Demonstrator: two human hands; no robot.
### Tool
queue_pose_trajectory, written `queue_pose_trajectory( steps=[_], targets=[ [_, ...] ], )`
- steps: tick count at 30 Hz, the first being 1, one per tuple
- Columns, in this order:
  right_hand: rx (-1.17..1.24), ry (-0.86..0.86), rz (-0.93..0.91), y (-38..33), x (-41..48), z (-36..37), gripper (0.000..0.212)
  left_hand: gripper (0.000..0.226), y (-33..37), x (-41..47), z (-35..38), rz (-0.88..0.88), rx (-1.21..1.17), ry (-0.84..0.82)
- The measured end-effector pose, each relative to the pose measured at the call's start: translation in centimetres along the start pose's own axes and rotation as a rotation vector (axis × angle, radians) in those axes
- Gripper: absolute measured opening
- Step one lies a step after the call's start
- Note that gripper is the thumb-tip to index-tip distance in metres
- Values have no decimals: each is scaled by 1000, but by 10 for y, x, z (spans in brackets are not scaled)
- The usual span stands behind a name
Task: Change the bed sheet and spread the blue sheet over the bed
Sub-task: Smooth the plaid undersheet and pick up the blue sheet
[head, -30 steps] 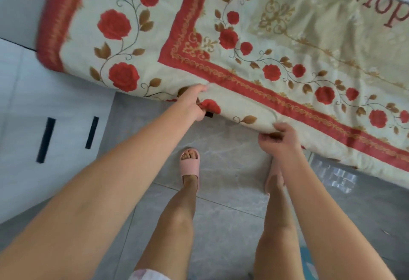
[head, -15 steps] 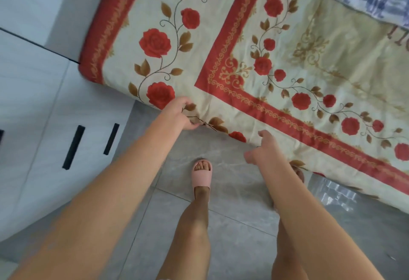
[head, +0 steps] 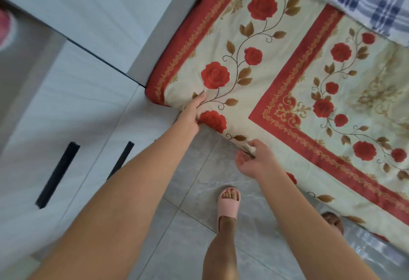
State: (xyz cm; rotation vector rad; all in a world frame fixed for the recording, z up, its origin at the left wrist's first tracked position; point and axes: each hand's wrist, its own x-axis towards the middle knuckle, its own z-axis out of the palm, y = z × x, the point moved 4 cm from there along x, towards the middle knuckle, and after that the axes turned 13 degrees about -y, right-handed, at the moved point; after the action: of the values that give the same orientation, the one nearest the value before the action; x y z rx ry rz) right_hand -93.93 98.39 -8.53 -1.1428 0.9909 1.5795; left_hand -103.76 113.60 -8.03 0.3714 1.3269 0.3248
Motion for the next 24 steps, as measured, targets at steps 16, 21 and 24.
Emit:
queue_pose_trajectory(
  steps=[16,21,24],
  targets=[
    [-682,0,-102,-61,-24,-48,20,71,24,30,-58,202,-203,104],
    [-566,154,-303,-70,-9,-32,26,120,26,90,-99,228,-239,208],
    [-640,164,-440,-66,-12,-17,10,102,44,48,-88,258,-251,211]
  ],
)
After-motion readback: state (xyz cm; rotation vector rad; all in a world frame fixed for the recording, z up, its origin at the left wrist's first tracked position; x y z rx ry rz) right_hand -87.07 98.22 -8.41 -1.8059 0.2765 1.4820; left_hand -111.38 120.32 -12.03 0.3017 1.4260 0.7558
